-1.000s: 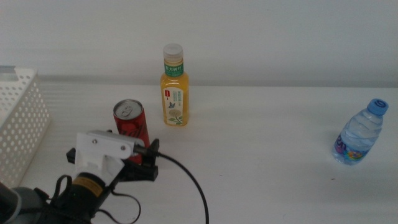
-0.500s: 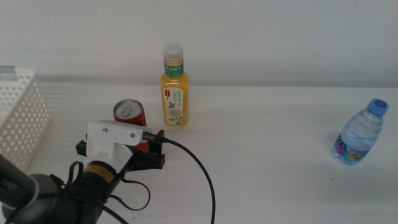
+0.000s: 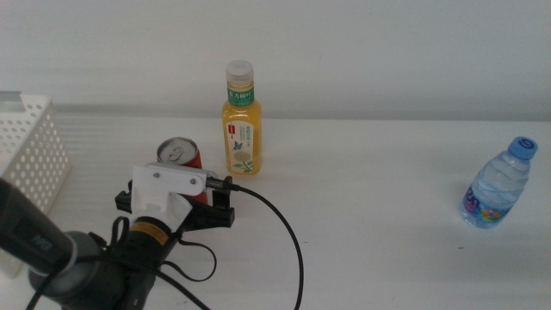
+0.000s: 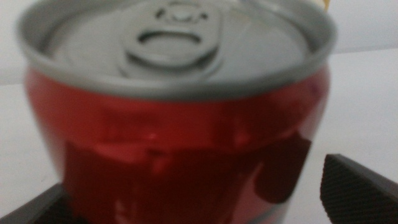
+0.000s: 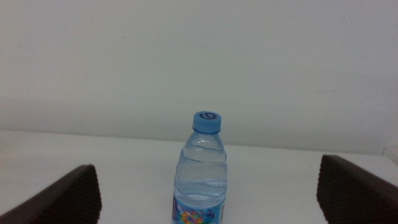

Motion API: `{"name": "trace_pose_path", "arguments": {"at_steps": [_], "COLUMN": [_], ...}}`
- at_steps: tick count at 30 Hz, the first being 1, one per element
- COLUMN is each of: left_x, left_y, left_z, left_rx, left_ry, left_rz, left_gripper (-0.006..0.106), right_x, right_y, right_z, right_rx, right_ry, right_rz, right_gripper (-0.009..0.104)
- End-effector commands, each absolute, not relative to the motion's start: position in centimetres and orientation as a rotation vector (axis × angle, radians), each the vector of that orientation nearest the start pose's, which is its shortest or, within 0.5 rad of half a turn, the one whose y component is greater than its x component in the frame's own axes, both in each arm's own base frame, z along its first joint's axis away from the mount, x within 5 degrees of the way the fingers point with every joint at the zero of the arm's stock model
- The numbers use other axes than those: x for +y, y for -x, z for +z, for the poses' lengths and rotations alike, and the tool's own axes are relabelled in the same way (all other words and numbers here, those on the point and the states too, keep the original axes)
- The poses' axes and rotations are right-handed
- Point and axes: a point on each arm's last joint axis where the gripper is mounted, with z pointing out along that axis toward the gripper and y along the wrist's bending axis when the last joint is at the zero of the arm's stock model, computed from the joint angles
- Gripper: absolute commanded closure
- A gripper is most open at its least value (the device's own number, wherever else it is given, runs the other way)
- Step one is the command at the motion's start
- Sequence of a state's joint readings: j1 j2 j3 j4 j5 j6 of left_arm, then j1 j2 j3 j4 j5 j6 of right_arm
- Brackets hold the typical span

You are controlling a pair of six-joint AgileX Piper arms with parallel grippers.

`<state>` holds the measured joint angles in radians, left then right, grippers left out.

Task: Use arms to grab the bottles and put them into the dustbin to the left of the table.

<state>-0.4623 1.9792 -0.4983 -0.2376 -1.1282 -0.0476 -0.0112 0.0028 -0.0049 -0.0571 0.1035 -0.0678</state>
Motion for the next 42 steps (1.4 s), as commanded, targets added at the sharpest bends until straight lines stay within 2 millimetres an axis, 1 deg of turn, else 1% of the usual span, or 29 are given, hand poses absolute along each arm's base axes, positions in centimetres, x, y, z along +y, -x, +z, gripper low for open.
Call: {"name": "trace_pose_path", "arguments": {"at_steps": [1,5,11,14,17,20,24,25,26,27,33,38,42], "left_x": [-11.8,-12.0,-11.8,-11.8,-11.7,-11.7,-11.7,-11.7,-11.7,-11.6,-10.4,-9.7,-8.8], "left_y": [-27.9,-28.3,-28.4,-28.4,-28.4,-28.4,-28.4,-28.4,-28.2,-27.9,-25.5,-24.0,-22.4], "left_z": [9.6,9.7,9.7,9.7,9.6,9.6,9.6,9.7,10.1,10.5,13.4,16.4,19.2], "left_rx": [1.851,1.842,1.843,1.843,1.845,1.845,1.849,1.836,1.787,1.764,1.76,1.869,1.919], "left_ry": [-0.132,-0.12,-0.092,-0.092,-0.086,-0.081,-0.09,-0.089,-0.102,-0.104,-0.094,-0.204,-0.184], "left_rz": [-0.232,-0.231,-0.217,-0.217,-0.211,-0.208,-0.213,-0.213,-0.221,-0.225,-0.236,-0.146,-0.13], "left_gripper": [0.007,0.007,0.007,0.009,0.021,0.038,0.068,0.084,0.099,0.102,0.102,0.102,0.102], "right_x": [-0.2,-0.2,-0.2,-0.2,-0.2,-0.2,-0.2,-0.2,-0.2,-0.2,-0.2,-0.2,-0.2], "right_y": [-5.5,-5.5,-5.5,-5.5,-5.5,-5.5,-5.5,-5.5,-5.5,-5.5,-5.5,-5.5,-5.5], "right_z": [19.4,19.4,19.4,19.4,19.4,19.4,19.4,19.4,19.4,19.4,19.4,19.4,19.4], "right_rx": [1.575,1.575,1.575,1.575,1.575,1.575,1.575,1.575,1.575,1.575,1.575,1.575,1.575], "right_ry": [0.086,0.086,0.086,0.086,0.086,0.086,0.084,0.084,0.084,0.084,0.084,0.084,0.084], "right_rz": [-0.123,-0.123,-0.123,-0.123,-0.123,-0.123,-0.121,-0.121,-0.121,-0.121,-0.121,-0.121,-0.121], "right_gripper": [0.002,0.002,0.002,0.002,0.002,0.002,0.002,0.002,0.002,0.002,0.002,0.002,0.002]}}
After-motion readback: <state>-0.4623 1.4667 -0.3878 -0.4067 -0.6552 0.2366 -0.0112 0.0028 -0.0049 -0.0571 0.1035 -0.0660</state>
